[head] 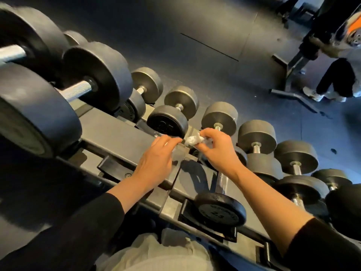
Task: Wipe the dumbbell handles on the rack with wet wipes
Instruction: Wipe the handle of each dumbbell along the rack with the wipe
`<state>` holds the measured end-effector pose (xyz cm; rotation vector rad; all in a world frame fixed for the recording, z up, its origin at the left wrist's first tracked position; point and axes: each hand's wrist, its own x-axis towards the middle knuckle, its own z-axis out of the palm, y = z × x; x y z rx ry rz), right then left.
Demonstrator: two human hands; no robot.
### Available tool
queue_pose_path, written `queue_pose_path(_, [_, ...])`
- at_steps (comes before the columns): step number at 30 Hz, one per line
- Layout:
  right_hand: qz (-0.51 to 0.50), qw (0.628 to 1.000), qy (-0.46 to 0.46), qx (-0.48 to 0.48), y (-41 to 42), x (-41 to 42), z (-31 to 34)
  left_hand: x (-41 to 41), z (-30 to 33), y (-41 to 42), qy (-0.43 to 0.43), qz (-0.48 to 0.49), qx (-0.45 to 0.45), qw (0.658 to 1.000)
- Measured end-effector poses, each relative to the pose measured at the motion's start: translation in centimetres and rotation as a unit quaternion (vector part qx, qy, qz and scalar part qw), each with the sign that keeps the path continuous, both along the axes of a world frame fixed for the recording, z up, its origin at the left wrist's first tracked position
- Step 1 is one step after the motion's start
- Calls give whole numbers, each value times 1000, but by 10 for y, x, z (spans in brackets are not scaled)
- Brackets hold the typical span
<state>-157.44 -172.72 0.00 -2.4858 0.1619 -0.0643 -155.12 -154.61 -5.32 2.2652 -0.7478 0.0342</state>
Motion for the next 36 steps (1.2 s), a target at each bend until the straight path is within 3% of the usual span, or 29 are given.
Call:
queue_pose_path(8, [114,983,-24,140,72,45,-4,8,45,64,-69,105,77,989])
queue_pose_path(17, [177,961,-61,205,151,86,2,27,95,129,-140,181,159,960])
queue_pose_path(28, [19,989,-28,147,219,156,-10,118,118,215,-180,150,230,944])
queue_pose_path(36, [-162,974,-32,152,262,193,-38,159,124,240,-91,44,190,977])
